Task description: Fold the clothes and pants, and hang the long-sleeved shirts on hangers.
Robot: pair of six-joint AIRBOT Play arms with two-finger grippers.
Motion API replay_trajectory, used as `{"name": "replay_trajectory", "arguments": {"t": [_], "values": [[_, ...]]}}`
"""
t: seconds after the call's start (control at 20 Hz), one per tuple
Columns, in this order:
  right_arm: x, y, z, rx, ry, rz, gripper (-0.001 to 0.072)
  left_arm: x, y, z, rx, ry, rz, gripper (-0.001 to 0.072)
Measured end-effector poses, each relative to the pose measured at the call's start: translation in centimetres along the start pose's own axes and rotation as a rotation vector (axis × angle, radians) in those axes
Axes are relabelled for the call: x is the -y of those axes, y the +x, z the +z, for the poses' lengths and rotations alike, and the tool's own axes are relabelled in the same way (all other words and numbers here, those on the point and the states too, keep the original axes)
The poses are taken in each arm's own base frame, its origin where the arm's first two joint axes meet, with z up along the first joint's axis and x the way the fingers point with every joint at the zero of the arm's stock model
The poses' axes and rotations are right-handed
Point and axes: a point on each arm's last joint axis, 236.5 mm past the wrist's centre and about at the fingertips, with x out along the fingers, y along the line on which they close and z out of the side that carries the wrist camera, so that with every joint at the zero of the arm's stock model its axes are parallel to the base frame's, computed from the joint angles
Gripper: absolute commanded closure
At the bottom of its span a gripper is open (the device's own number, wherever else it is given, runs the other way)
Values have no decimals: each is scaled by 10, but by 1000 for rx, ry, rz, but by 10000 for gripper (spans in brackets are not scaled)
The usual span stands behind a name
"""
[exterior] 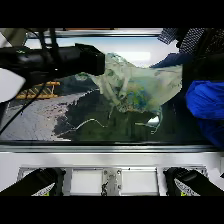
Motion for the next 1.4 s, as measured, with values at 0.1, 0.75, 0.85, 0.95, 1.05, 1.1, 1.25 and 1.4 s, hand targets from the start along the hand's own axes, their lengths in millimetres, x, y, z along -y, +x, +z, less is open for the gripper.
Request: {"name": "replay_trajectory", "arguments": {"t": [0.1, 0.75, 0.85, 0.95, 1.05, 1.1, 1.25, 1.4], "values": [[4, -5, -14, -53, -6, -6, 700, 1, -3, -20, -83, 18, 5, 699], [-45, 58, -216, -616, 81, 154, 700, 5, 40, -291, -817, -209, -86, 699], [-49, 64, -222, -625, 82, 154, 700, 14, 36, -317, -878, -214, -103, 700], [-50, 68, -225, -629, 83, 151, 700, 25, 31, -338, -930, -195, -122, 699], [-50, 71, -227, -630, 80, 145, 700, 35, 26, -350, -961, -173, -144, 699], [-50, 71, -228, -632, 81, 144, 699, 40, 24, -354, -972, -165, -153, 699], [-51, 72, -228, -631, 82, 144, 699, 46, 21, -361, -989, -148, -166, 259], [-51, 73, -228, -631, 83, 144, 698, 50, 20, -360, -988, -141, -174, 40]]}}
